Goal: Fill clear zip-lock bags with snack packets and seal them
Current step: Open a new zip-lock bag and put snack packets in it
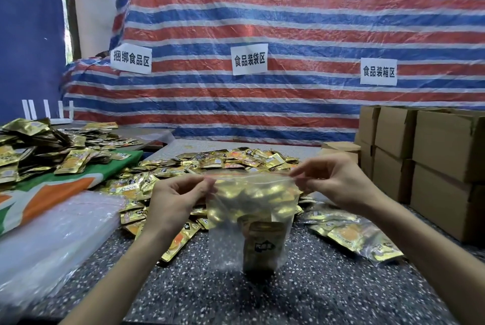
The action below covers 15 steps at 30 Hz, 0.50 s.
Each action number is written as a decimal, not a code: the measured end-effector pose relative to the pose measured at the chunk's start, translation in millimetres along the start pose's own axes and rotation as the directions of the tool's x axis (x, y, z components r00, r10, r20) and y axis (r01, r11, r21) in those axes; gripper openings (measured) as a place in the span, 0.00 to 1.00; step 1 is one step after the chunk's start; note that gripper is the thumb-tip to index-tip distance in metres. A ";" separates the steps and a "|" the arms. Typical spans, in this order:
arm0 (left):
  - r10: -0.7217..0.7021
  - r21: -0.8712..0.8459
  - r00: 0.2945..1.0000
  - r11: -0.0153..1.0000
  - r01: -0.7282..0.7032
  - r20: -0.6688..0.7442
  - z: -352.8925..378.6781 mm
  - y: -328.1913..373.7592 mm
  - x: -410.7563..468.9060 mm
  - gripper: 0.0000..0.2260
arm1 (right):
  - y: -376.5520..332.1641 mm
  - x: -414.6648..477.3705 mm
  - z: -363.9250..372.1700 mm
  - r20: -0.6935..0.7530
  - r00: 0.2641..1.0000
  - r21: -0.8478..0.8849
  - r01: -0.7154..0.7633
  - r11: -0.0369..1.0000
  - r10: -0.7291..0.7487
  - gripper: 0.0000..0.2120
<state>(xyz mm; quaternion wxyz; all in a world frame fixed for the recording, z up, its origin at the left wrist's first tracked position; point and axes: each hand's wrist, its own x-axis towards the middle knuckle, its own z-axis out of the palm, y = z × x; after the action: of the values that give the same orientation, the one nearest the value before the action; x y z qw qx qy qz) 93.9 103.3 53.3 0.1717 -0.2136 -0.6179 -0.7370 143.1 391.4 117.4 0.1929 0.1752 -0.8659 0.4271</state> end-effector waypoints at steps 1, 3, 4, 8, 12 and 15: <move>0.017 -0.009 1.000 1.000 -0.017 -0.011 -0.6 1.0 0.8 0.04 | -3.1 -0.1 -0.8 -0.011 1.000 0.008 0.025 1.000 -0.024 0.09; 0.039 -0.041 0.999 0.998 -0.040 -0.021 -1.8 4.7 4.7 0.05 | -8.3 -0.2 -3.6 -0.044 0.997 0.037 0.061 0.997 -0.059 0.10; 0.043 -0.059 0.999 0.997 -0.045 -0.030 -2.5 6.6 8.0 0.05 | -10.2 0.0 -5.1 -0.060 0.996 0.058 0.067 0.996 -0.064 0.10; 0.006 -0.081 0.998 0.997 -0.011 -0.059 0.1 9.7 22.0 0.07 | -10.6 3.4 -5.7 -0.111 0.994 0.111 0.037 0.993 -0.025 0.11; -0.050 -0.067 0.999 0.997 0.048 -0.021 3.9 1.8 26.0 0.02 | -2.2 6.3 3.6 -0.098 0.993 0.146 -0.045 0.988 0.060 0.12; -0.061 0.003 0.998 0.998 0.061 -0.008 6.8 -7.6 25.2 0.06 | 4.6 6.2 13.2 -0.087 0.991 0.134 -0.086 0.987 0.098 0.12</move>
<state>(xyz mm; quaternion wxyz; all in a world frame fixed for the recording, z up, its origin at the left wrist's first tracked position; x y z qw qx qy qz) 69.2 111.7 61.2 0.1519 -0.1914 -0.6247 -0.7417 133.2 382.5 109.8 0.2012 0.1272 -0.8334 0.4987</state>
